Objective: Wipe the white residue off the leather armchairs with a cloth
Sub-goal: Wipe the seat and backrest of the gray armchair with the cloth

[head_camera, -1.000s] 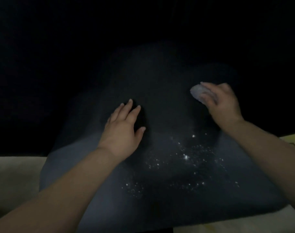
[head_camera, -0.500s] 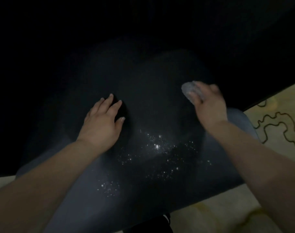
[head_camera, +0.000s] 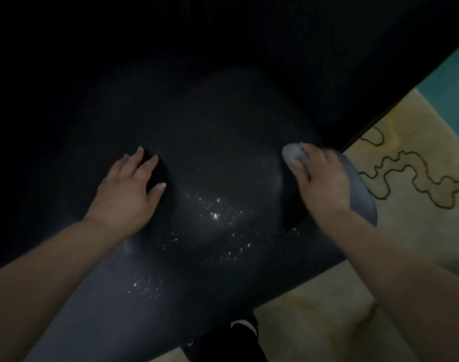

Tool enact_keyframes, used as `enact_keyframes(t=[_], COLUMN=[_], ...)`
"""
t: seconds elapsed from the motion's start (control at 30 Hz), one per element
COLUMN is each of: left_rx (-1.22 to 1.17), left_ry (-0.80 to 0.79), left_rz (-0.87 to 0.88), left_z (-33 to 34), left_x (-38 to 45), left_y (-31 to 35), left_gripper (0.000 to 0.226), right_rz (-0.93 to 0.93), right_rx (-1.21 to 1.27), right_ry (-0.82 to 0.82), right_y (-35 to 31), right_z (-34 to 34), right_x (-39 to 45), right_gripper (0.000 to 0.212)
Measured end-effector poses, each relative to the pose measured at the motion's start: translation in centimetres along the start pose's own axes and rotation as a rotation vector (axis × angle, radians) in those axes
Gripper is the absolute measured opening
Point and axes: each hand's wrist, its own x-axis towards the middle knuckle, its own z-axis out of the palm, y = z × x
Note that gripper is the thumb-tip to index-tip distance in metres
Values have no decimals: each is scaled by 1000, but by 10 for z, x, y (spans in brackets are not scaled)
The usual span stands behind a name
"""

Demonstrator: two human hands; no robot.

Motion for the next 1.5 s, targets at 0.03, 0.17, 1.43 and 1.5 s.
enact_keyframes(t=[0.03,0.17,1.43,1.5], left_rx=[-2,-23,-109,-116], left_ry=[3,-3,60,57], left_rz=[-5,-18,-79,-109], left_z=[1,2,-6,-5], left_x=[0,-5,-71,-73], left_y=[2,9,-65,-72], left_gripper=[63,63,60,60], right_rz=[-19,-156,-123,-24], right_rx=[-8,70,144,91], right_ry=[-13,-129,108,41], right_y=[-6,-33,-131,-120], right_z=[4,10,49,49], right_x=[-15,-71,-75,-55], right_gripper=[39,42,43,44])
